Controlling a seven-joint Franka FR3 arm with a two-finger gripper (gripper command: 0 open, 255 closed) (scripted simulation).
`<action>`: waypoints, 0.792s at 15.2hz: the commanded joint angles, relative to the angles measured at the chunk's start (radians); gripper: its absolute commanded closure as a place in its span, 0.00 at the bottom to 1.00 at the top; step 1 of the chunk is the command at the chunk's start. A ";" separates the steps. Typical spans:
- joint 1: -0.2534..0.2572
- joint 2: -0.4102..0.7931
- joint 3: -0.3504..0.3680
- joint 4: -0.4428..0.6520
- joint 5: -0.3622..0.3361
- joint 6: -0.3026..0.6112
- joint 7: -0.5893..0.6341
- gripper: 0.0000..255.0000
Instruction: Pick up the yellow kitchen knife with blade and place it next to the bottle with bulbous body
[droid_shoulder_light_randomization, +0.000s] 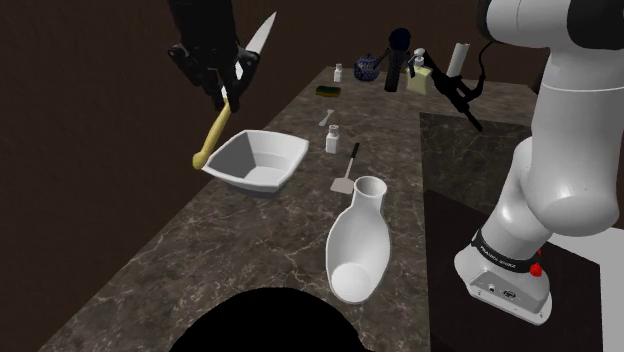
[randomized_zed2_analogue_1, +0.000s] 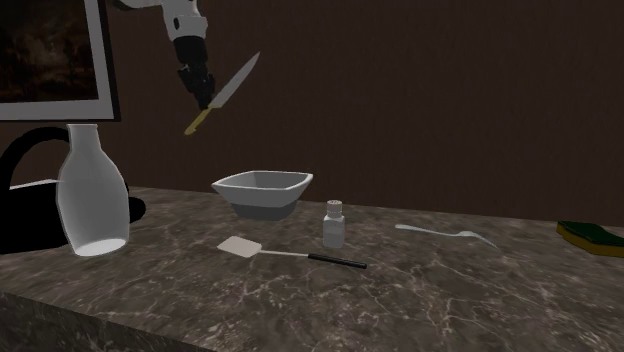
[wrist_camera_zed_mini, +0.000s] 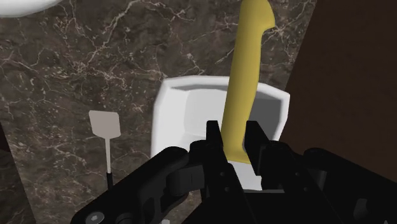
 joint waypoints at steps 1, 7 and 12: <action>-0.007 -0.012 0.000 -0.046 0.007 0.034 0.006 1.00; -0.027 -0.042 -0.002 -0.165 0.022 0.128 0.016 1.00; -0.038 -0.056 -0.004 -0.250 0.028 0.200 0.025 1.00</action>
